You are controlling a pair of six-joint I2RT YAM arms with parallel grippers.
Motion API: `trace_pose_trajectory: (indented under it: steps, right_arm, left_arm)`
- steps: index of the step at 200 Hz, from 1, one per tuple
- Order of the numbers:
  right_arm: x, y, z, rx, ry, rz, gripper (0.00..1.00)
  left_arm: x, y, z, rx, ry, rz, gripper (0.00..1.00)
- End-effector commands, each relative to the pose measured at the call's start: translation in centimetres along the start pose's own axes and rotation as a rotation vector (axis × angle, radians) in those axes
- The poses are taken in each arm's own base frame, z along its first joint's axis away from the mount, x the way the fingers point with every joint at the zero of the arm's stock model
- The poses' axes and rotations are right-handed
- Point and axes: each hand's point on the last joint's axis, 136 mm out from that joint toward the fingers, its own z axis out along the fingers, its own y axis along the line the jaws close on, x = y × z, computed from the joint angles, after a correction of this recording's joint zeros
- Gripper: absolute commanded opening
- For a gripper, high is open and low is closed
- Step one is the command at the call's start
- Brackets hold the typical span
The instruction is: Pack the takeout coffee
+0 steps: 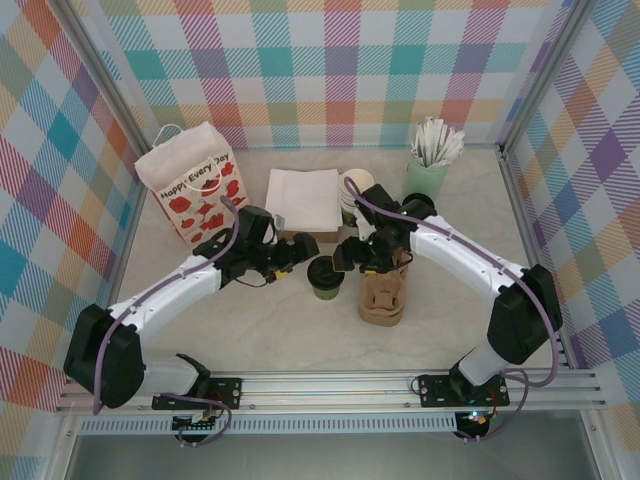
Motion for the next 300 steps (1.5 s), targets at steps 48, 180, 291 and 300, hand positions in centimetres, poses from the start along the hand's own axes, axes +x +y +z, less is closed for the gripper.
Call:
trace_pose_trajectory:
  steps: [48, 180, 291, 300]
  right_arm:
    - [-0.5, 1.1, 1.3, -0.034, 0.043, 0.029, 0.61]
    - [2.0, -2.1, 3.9, 0.151, 0.188, 0.046, 0.51]
    - [0.6, -1.2, 1.6, 0.153, 0.102, -0.038, 0.59]
    - [-0.1, -0.2, 0.9, 0.121, 0.068, -0.058, 0.63]
  left_arm:
    - [-0.1, 1.7, 2.0, -0.074, 0.050, 0.010, 0.84]
    - [2.0, 5.6, 2.7, -0.170, 0.097, -0.017, 0.76]
    - [0.8, 3.0, 2.0, -0.097, 0.059, -0.003, 0.76]
    - [0.2, 2.1, 1.5, -0.086, 0.044, 0.009, 0.78]
